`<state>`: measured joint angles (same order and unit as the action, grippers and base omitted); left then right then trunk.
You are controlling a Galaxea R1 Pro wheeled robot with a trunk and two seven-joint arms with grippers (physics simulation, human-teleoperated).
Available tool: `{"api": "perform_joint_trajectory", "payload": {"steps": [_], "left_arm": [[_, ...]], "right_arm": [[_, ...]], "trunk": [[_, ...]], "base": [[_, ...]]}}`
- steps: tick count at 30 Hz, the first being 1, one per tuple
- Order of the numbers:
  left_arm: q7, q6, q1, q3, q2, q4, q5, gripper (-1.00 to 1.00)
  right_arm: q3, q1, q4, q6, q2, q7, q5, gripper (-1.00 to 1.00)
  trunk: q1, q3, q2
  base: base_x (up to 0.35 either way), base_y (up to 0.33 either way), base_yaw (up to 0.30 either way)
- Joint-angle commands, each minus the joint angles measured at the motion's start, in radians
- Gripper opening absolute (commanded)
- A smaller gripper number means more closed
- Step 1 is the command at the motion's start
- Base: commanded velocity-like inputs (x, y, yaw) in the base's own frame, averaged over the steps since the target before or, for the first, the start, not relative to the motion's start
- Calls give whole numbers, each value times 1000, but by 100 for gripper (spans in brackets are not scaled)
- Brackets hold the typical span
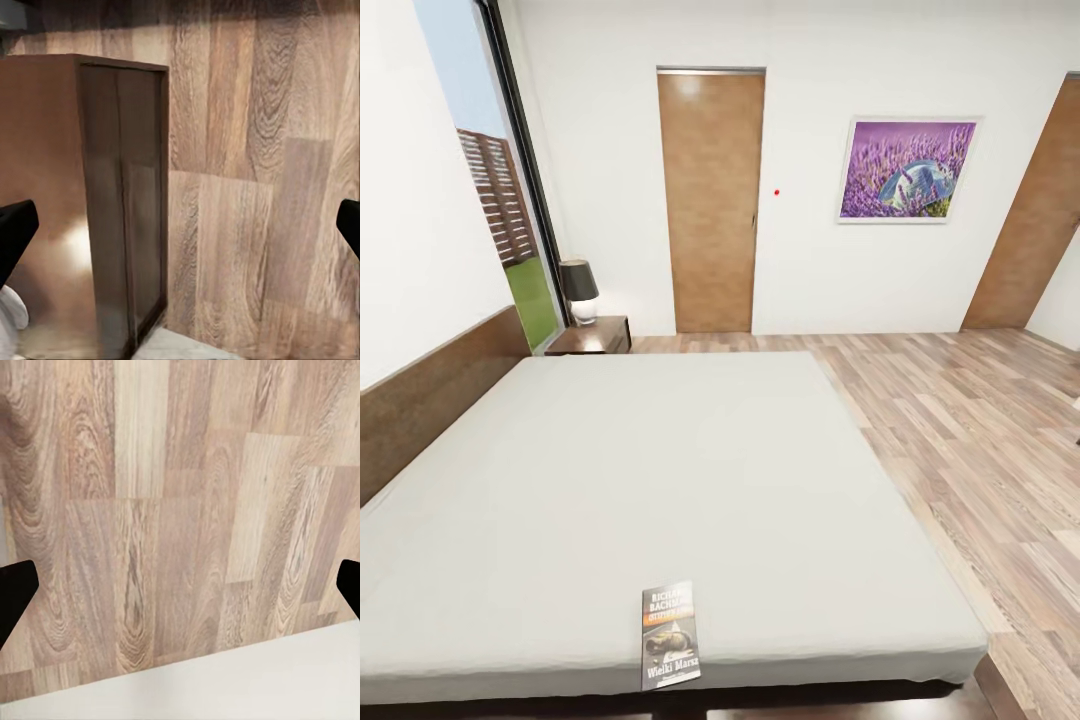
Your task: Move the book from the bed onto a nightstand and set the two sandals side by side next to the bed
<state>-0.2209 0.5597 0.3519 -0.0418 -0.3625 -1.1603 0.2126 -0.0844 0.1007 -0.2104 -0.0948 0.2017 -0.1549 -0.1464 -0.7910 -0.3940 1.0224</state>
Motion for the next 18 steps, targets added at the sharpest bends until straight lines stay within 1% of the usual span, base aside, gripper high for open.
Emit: {"api": "perform_joint_trajectory", "payload": {"steps": [1, 3, 5, 6, 8, 10, 13, 14, 18], "left_arm": [[-8, 3, 0, 2, 0, 0, 8, 100], [-9, -38, -1, 52, 29, 79, 1, 100], [-13, -80, -2, 105, 51, 169, -4, 100], [-13, -80, -2, 105, 51, 169, -4, 100], [-16, -117, -3, 152, 66, 260, -5, 100], [-19, -144, -3, 186, 78, 341, -7, 100], [-18, -173, -6, 215, 95, 439, -8, 100], [-18, -173, -6, 215, 95, 439, -8, 100], [-14, -223, -7, 233, 117, 567, -8, 100]], "right_arm": [[-8, 1, -1, -2, -1, 0, -10, 100], [-8, 1, -6, -2, -3, 0, -11, 100], [-8, 1, -15, -2, -5, 0, -9, 100], [-8, 1, -15, -2, -5, 0, -9, 100], [-9, 1, -25, -2, -7, 0, -7, 100], [-9, -1, -31, -2, -12, 0, -5, 100], [-9, -3, -37, -2, -24, 0, -4, 100], [-9, -3, -37, -2, -24, 0, -4, 100], [-9, -14, -41, -2, -38, 0, -3, 100]], "trunk": [[0, -1, 1], [0, -1, 1], [0, -1, 1], [0, -1, 1], [0, -1, 1], [0, -1, 1], [0, -1, 1], [0, -1, 1], [0, -1, 1]], "base": [[0, 0, 0], [0, 0, 0], [0, 0, 0], [0, 0, 0], [0, 0, 0], [0, 0, 0], [0, 0, 0], [0, 0, 0], [0, 0, 0]]}}
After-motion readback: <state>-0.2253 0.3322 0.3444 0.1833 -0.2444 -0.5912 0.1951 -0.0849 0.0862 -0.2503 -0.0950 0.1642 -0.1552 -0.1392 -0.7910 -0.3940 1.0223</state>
